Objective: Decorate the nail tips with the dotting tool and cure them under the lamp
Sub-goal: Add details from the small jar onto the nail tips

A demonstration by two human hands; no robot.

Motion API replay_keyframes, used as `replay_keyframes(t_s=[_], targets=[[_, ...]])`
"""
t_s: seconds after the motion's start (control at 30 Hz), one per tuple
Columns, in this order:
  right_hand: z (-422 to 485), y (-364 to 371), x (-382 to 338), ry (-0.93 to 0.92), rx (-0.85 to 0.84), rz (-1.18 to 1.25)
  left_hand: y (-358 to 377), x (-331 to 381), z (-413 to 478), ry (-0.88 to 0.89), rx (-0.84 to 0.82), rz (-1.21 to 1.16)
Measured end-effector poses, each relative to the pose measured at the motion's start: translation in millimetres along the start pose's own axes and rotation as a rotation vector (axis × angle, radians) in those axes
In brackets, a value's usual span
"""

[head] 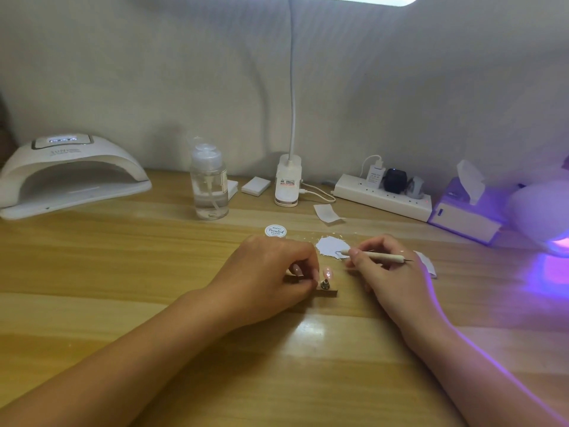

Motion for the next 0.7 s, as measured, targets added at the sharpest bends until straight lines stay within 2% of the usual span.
replay_keyframes(t_s=[0.23,0.37,0.47,0.7], targets=[[-9,-7,-11,0.003,0.041,0.304,1,3,-7,0.039,0.115,0.007],[-24,-2,-9,0.134,0.027,0.588,5,1,-10,0.014,0.159,-0.046],[-33,4,-11,0.136,0.013,0.603,6,-2,-9,0.006,0.155,-0.094],[-33,17,-19,0.036,-0.065,0.471,8,-7,-8,-0.004,0.152,-0.158]])
Point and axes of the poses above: each hand's wrist, its own z-axis towards the middle knuckle, its own y-axis out of the palm, x = y × z, the point moved 7 cm from there along z, towards the middle knuckle
